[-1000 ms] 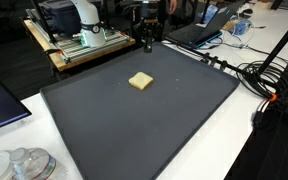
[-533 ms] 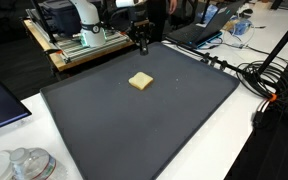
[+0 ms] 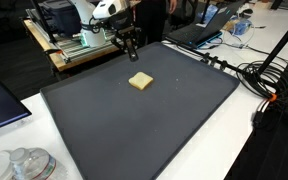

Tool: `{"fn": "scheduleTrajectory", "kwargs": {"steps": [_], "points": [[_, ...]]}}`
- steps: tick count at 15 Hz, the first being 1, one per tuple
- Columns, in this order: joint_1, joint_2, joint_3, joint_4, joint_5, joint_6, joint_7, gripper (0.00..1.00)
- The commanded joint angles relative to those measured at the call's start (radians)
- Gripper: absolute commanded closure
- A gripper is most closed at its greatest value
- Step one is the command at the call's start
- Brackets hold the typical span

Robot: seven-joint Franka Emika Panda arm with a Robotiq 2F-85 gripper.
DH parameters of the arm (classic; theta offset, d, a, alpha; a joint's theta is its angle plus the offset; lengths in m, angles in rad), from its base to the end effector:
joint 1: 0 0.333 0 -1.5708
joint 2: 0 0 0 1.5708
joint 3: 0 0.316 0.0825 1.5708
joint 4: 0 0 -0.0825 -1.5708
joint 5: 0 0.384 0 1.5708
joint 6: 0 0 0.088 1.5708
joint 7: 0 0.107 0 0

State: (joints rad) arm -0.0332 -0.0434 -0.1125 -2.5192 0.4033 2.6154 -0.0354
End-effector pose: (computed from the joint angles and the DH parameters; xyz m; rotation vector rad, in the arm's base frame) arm 0.4652 -0.0769 0.3063 -2.8434 0.6458 -0.2292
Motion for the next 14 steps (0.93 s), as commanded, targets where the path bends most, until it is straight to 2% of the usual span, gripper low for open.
{"fn": "scheduleTrajectory", "kwargs": {"steps": [1, 2, 7, 8, 10, 14], "points": [[-0.045, 0.055, -0.032, 0.074, 0.114, -0.091, -0.113, 0.95], [-0.037, 0.019, -0.009, 0.023, 0.044, -0.039, -0.047, 0.79], [-0.057, 0.053, -0.018, 0.062, 0.076, -0.069, -0.083, 0.79], [-0.057, 0.054, -0.017, 0.063, 0.076, -0.07, -0.083, 0.95], [-0.07, 0.067, -0.027, 0.102, 0.142, -0.15, -0.147, 0.95], [-0.099, 0.115, -0.039, 0.186, 0.197, -0.28, -0.224, 0.95]]}}
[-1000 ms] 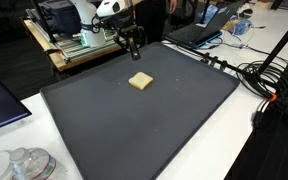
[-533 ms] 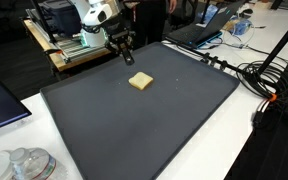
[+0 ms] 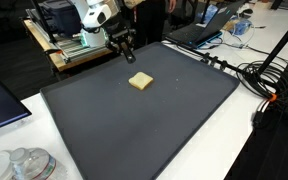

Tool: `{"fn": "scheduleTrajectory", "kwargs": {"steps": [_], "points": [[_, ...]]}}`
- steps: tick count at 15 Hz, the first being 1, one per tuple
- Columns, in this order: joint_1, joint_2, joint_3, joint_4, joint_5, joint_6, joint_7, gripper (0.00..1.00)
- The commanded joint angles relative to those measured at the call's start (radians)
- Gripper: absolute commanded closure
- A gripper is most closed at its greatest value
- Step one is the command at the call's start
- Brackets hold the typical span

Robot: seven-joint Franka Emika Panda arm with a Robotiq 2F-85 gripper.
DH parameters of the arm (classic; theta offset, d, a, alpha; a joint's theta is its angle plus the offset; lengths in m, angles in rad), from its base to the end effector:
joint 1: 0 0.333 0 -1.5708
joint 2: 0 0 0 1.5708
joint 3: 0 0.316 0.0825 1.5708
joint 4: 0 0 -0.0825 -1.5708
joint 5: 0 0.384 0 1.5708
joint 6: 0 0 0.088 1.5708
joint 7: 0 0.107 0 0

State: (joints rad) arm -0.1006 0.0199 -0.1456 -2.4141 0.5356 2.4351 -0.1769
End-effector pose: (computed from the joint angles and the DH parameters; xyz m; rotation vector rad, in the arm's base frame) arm 0.4750 -0.1181 0.3025 -2.7245 0.6674 -0.1045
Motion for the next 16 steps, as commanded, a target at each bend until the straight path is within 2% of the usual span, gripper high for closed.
{"fn": "scheduleTrajectory", "kwargs": {"steps": [1, 6, 11, 16], "points": [[-0.043, 0.075, -0.009, 0.111, 0.082, -0.134, -0.095, 0.95], [-0.099, 0.239, 0.002, 0.27, 0.109, -0.238, -0.11, 0.95], [-0.142, 0.395, 0.04, 0.402, 0.156, -0.225, -0.127, 0.95], [-0.194, 0.511, 0.076, 0.534, 0.184, -0.27, -0.117, 0.95]]}}
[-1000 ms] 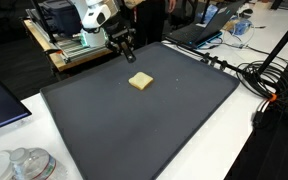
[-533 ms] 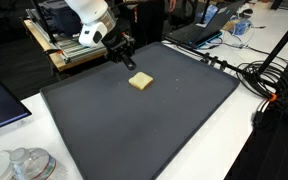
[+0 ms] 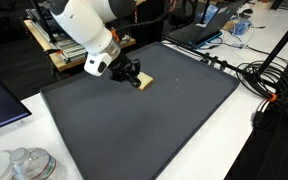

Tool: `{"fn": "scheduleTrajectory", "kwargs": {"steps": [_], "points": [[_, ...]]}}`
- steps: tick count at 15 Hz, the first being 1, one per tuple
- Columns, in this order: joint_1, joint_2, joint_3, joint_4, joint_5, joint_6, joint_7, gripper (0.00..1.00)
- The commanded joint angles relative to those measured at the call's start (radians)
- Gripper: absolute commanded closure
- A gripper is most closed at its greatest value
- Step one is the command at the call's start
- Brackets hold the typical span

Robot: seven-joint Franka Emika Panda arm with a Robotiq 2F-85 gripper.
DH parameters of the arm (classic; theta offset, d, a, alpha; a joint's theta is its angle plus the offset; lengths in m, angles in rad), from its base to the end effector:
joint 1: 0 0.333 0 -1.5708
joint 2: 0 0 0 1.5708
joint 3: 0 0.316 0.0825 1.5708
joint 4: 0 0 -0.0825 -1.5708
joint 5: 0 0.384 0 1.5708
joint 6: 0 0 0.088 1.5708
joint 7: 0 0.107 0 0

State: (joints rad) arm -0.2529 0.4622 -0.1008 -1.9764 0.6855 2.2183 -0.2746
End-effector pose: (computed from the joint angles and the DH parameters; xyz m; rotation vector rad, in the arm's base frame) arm 0.5648 -0.1854 0.2209 -2.5502 0.7247 0.0680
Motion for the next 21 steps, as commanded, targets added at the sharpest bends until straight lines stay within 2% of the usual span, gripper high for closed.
{"fn": "scheduleTrajectory", "kwargs": {"steps": [1, 5, 12, 21], "points": [[-0.043, 0.084, 0.036, 0.113, 0.029, -0.053, -0.012, 0.95], [-0.041, 0.117, 0.062, 0.155, 0.017, -0.061, -0.013, 0.95], [0.038, 0.109, 0.067, 0.132, -0.079, 0.012, 0.032, 0.95], [0.151, 0.124, 0.062, 0.156, -0.342, 0.028, 0.229, 0.95]]}}
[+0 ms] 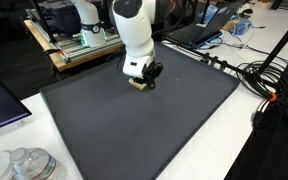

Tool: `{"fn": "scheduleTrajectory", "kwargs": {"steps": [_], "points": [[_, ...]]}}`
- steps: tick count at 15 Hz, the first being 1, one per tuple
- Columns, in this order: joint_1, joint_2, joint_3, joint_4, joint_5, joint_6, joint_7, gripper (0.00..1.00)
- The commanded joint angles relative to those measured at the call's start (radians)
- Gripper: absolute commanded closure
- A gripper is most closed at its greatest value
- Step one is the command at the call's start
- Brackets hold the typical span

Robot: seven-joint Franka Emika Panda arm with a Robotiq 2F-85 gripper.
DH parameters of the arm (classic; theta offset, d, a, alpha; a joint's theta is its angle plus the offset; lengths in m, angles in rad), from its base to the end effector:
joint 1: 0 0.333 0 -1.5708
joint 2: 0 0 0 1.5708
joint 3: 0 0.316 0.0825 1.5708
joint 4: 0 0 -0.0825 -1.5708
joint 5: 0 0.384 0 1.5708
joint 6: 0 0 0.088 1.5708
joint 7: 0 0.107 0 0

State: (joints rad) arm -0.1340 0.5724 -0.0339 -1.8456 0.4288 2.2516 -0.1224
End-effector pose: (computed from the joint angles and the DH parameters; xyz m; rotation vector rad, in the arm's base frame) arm 0.6208 -0.0925 0.2023 -2.7853 0.4798 0.1673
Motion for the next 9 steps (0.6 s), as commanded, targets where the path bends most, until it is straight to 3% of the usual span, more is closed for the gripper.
{"fn": "scheduleTrajectory", "kwargs": {"steps": [1, 9], "points": [[0.049, 0.009, -0.008, 0.019, -0.115, -0.002, 0.105, 0.95], [0.161, -0.074, -0.036, -0.089, -0.308, 0.156, 0.3, 0.95]]}}
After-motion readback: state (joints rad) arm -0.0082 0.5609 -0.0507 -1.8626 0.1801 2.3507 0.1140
